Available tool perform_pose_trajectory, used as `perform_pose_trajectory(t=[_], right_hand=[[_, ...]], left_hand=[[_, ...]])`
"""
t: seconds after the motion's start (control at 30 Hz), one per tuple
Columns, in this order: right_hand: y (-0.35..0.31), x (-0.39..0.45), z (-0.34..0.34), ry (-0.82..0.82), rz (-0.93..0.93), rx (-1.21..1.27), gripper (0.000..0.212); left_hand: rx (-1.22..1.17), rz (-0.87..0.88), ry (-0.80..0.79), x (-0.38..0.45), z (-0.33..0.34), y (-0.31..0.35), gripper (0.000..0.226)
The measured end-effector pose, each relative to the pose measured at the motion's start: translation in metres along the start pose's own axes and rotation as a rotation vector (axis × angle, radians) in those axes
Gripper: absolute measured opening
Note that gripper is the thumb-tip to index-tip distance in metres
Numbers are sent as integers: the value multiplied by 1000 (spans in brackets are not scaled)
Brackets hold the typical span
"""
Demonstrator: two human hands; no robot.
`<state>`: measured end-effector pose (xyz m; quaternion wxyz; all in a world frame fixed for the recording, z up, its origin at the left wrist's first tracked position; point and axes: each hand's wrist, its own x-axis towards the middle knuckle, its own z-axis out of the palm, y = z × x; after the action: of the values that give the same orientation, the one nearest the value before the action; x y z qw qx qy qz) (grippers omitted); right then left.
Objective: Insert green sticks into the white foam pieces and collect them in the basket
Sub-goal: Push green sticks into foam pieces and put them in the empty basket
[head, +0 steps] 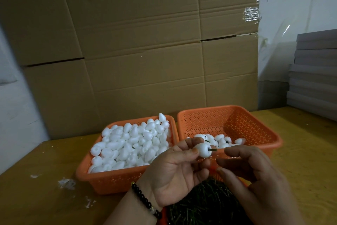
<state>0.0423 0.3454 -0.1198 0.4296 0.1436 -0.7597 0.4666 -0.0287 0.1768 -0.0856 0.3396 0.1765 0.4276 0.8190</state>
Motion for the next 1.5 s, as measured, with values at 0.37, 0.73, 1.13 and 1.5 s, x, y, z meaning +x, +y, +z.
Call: perform_pose_trajectory(t=[0.37,0.73,1.13,1.5], right_hand=[[-1,-1,-3,-75,-23,-110,37],[-5,-1,-3,-177,-61,-232,34],[-3,-3,-4,-215,-63,-243,31],[-8,-2,-3,-198,-71,-227,28]], left_hand=[[-166,139,-106,-2,3,0,31],[-150,217,-79,0,2,2,35],[-249,207,-83,1,7,3,37],[-195,212,47,7,3,4,25]])
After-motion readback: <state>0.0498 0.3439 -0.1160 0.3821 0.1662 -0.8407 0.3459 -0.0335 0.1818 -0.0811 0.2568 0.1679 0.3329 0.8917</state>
